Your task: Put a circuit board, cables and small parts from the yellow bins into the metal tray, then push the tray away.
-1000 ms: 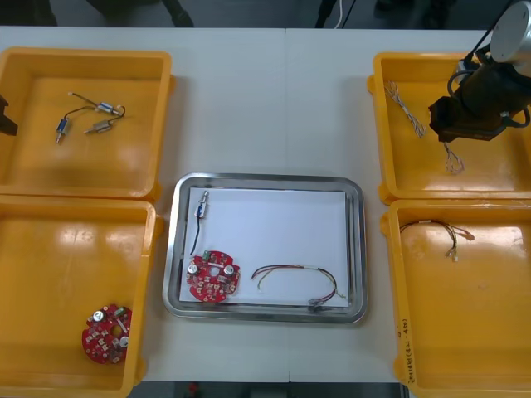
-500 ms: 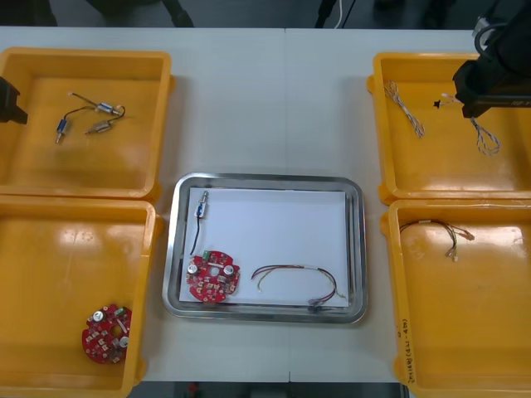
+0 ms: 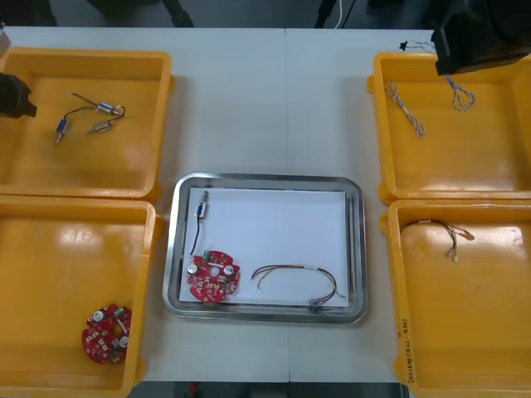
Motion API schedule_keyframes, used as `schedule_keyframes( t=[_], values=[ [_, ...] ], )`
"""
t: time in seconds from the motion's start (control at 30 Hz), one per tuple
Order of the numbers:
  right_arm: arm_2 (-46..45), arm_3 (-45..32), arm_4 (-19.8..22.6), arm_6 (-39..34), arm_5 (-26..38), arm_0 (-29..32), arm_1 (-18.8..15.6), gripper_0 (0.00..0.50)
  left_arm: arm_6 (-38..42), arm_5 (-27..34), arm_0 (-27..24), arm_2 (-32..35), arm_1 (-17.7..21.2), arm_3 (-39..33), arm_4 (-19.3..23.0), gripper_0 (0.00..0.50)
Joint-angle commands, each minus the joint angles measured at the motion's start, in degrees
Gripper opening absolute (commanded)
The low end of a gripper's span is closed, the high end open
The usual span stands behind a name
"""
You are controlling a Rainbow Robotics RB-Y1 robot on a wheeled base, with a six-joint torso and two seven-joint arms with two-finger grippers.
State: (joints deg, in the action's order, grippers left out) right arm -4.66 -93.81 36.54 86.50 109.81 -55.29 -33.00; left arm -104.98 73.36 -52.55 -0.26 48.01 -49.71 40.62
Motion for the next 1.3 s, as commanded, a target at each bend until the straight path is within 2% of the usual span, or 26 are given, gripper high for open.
schedule_keyframes(
  t=[0.03,0.17,0.37,0.57,0.67,1.0,1.13,1.3],
  values=[
    [7.6,-7.9,3.6,1.3,0.2,1.7,-2.4,0.0,-1.9,-4.3,-4.7,-3.1,-2.6,3.1,-0.4,0.5],
    [14.6,-13.0,6.1,2.9,0.2,1.7,-2.2,0.0,-2.0,-6.1,-4.8,-3.8,-3.9,4.1,-0.7,0.5],
    [20.1,-17.7,7.0,13.6,0.2,1.9,-0.6,0.0,-2.0,-7.2,-4.8,-5.4,-5.0,4.5,-0.8,0.5],
    [24.3,-21.2,7.3,16.9,0.2,4.0,2.1,0.0,-2.4,-9.4,-4.8,-6.5,-5.7,6.2,-0.5,0.5],
    [27.2,-22.0,5.8,17.6,0.2,5.3,4.0,0.0,-2.9,-11.0,-4.8,-7.3,-6.0,7.3,-0.3,0.5],
    [33.7,-21.9,-2.0,29.6,0.2,9.1,9.0,0.0,-3.9,-12.8,-4.1,-8.5,-6.3,8.6,0.6,0.5],
    [36.3,-21.9,-3.8,30.0,0.2,11.3,9.2,0.0,-4.4,-13.8,-3.4,-8.5,-6.3,8.6,1.0,0.5],
    [40.3,-21.9,-9.8,30.0,-4.3,15.3,9.5,0.0,-4.7,-13.8,-3.4,-8.5,-6.6,8.6,1.5,0.5]
  ],
)
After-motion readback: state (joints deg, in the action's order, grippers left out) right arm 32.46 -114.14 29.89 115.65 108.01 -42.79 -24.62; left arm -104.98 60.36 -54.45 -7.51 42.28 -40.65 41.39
